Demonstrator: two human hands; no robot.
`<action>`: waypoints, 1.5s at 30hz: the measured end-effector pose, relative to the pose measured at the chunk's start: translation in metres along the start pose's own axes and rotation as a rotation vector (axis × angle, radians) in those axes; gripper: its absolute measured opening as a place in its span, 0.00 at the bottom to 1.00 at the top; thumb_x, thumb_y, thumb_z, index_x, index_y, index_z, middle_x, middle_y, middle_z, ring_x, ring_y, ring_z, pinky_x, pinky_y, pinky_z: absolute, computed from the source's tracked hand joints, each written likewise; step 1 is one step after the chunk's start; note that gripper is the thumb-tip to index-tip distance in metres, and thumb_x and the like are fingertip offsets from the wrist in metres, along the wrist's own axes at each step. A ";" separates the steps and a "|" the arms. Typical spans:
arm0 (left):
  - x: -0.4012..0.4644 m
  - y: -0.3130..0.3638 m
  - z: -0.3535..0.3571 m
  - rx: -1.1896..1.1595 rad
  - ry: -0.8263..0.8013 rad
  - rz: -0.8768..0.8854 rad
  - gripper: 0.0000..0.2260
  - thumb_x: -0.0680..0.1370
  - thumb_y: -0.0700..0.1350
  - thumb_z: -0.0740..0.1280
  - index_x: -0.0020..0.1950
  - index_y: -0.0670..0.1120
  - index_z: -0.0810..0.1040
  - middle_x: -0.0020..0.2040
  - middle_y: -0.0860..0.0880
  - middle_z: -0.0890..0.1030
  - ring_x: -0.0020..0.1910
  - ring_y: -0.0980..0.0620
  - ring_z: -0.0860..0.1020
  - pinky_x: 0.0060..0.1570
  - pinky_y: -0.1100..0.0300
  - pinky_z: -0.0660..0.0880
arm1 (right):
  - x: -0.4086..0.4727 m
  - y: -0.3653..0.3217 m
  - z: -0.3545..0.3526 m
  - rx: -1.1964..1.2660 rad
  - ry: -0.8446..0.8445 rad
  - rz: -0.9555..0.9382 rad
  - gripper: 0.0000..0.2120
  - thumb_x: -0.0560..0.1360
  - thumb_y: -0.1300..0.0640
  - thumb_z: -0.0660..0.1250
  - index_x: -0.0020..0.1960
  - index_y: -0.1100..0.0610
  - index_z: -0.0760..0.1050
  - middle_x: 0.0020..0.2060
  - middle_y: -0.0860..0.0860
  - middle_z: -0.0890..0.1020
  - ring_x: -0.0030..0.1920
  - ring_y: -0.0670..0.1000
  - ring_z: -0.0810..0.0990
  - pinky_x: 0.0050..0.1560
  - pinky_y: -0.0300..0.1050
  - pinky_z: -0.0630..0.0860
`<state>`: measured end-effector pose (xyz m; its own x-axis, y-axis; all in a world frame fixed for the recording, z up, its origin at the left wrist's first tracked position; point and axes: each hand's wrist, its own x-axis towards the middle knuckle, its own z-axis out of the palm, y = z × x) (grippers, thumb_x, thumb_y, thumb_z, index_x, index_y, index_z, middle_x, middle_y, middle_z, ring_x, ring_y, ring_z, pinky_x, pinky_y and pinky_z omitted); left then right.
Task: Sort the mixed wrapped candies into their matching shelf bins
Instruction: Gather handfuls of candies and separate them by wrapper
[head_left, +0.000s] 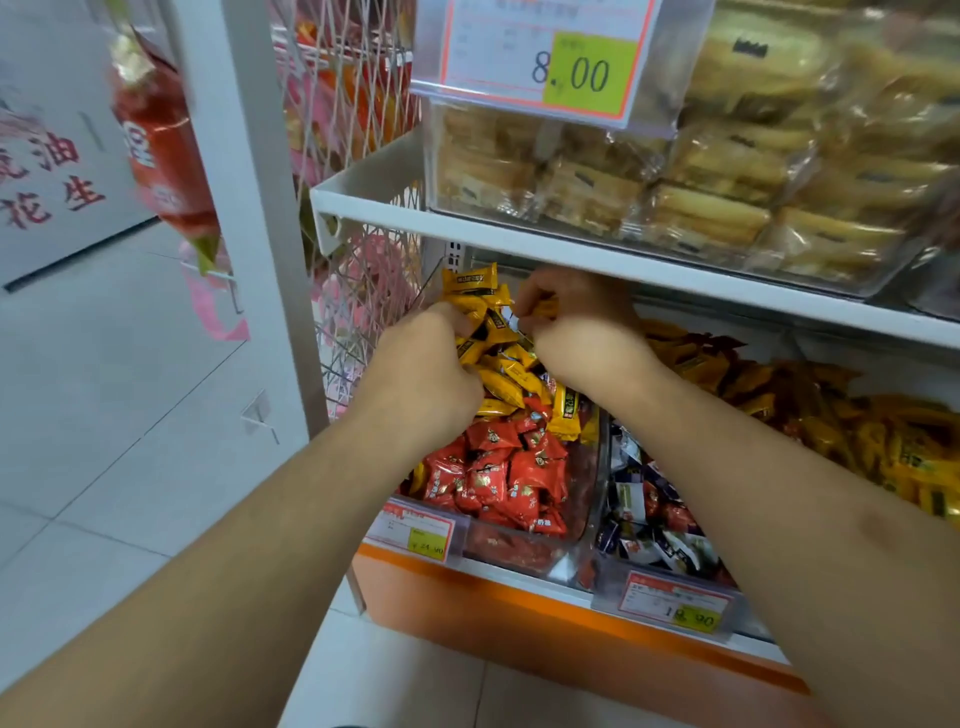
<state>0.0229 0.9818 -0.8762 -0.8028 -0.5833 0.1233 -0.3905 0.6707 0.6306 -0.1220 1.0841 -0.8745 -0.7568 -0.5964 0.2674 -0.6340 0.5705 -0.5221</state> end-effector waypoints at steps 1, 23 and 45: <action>-0.001 0.001 0.000 -0.003 0.014 0.016 0.19 0.79 0.41 0.68 0.70 0.50 0.75 0.67 0.49 0.77 0.66 0.47 0.76 0.55 0.61 0.70 | -0.004 0.000 -0.004 0.058 0.005 0.036 0.08 0.78 0.62 0.71 0.47 0.49 0.81 0.49 0.46 0.83 0.45 0.49 0.81 0.42 0.44 0.79; -0.004 0.001 -0.004 -0.125 0.106 0.013 0.09 0.80 0.49 0.72 0.58 0.51 0.79 0.53 0.51 0.78 0.42 0.57 0.77 0.32 0.69 0.65 | -0.045 0.014 -0.035 -0.181 -0.172 0.014 0.16 0.81 0.55 0.67 0.69 0.52 0.74 0.59 0.52 0.80 0.53 0.52 0.79 0.50 0.43 0.74; -0.015 0.016 -0.011 -0.385 -0.008 0.091 0.09 0.76 0.47 0.76 0.53 0.58 0.80 0.52 0.56 0.81 0.37 0.51 0.83 0.36 0.57 0.76 | -0.073 0.006 -0.055 0.318 -0.025 0.116 0.11 0.80 0.52 0.71 0.61 0.41 0.79 0.56 0.43 0.83 0.51 0.46 0.83 0.52 0.46 0.80</action>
<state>0.0337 0.9962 -0.8600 -0.8304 -0.5248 0.1872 -0.1211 0.4980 0.8587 -0.0790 1.1624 -0.8529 -0.8146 -0.5536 0.1733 -0.4595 0.4335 -0.7752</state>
